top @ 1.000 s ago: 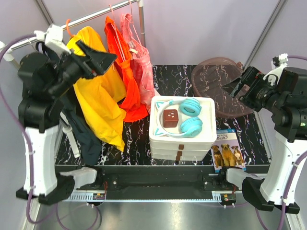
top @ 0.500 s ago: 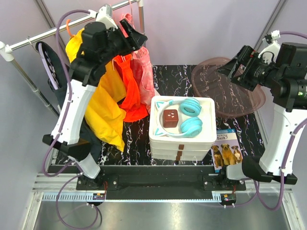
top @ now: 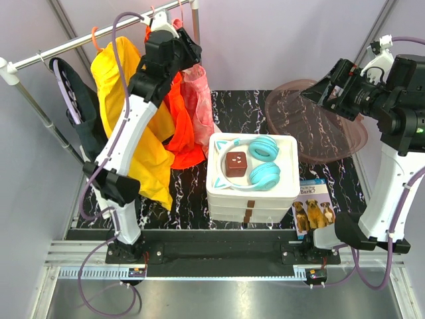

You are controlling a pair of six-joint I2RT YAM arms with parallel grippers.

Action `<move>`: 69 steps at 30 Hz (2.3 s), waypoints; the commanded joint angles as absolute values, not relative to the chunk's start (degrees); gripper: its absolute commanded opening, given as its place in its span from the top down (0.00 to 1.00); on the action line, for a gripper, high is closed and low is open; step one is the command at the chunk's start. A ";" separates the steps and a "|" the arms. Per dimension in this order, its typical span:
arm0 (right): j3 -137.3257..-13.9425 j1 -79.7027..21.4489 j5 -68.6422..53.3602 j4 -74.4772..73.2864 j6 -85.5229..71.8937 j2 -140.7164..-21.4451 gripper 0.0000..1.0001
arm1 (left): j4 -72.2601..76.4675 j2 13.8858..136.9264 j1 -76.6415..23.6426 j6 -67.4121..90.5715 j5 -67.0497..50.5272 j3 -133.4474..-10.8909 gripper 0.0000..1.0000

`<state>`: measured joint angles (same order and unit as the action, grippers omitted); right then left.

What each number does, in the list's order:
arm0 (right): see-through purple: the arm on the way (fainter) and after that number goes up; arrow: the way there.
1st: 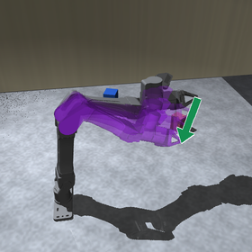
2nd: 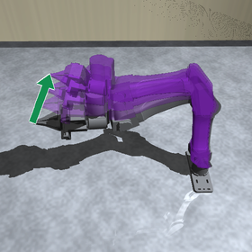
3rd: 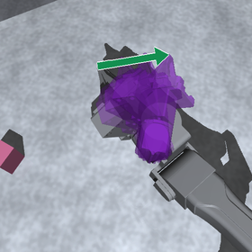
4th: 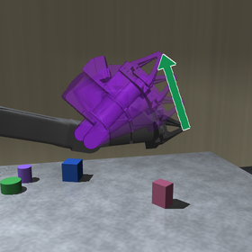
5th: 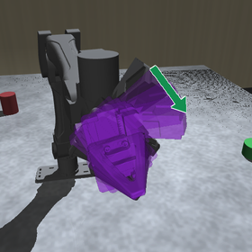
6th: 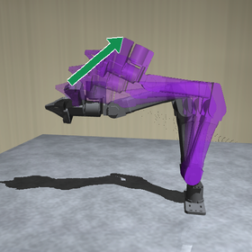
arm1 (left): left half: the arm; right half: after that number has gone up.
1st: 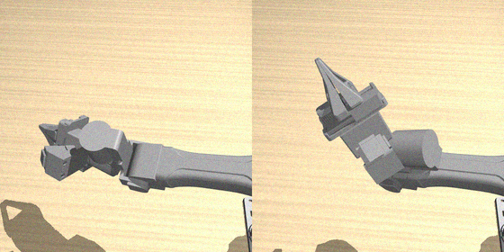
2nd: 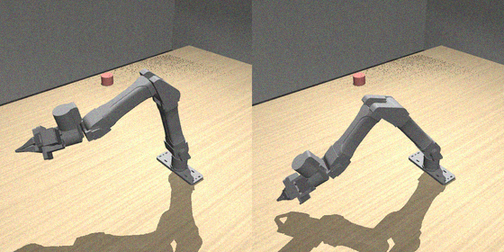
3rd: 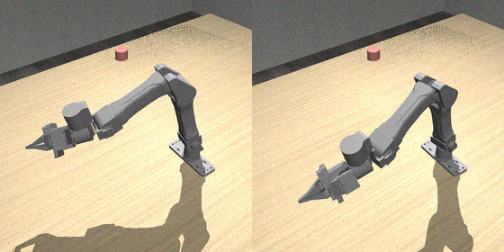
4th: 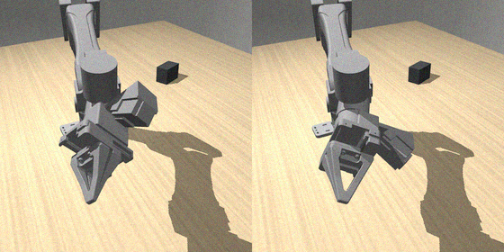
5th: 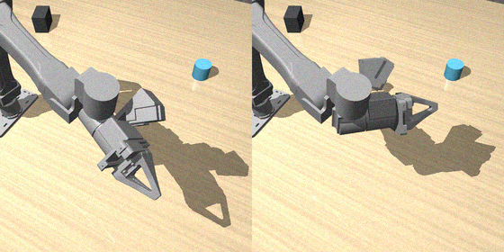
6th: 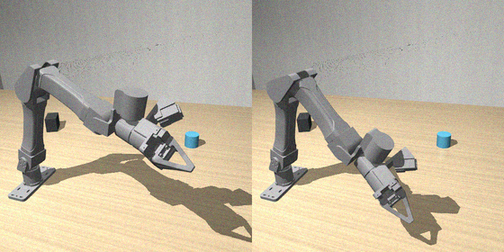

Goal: Remove the shorts from the hanger

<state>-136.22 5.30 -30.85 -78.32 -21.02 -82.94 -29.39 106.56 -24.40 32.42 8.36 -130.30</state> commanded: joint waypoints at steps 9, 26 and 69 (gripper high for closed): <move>-139.74 5.36 -29.18 -88.33 -19.07 -83.76 0.00 | -20.22 110.48 -24.43 27.60 18.46 -131.75 0.52; -141.42 5.36 -28.65 -88.77 -18.46 -84.73 0.00 | -17.32 114.70 -24.43 27.51 17.58 -134.91 0.80; -139.22 1.94 -31.73 -88.50 -18.81 -84.29 0.00 | -18.90 85.44 -24.52 38.84 -7.27 -110.84 1.00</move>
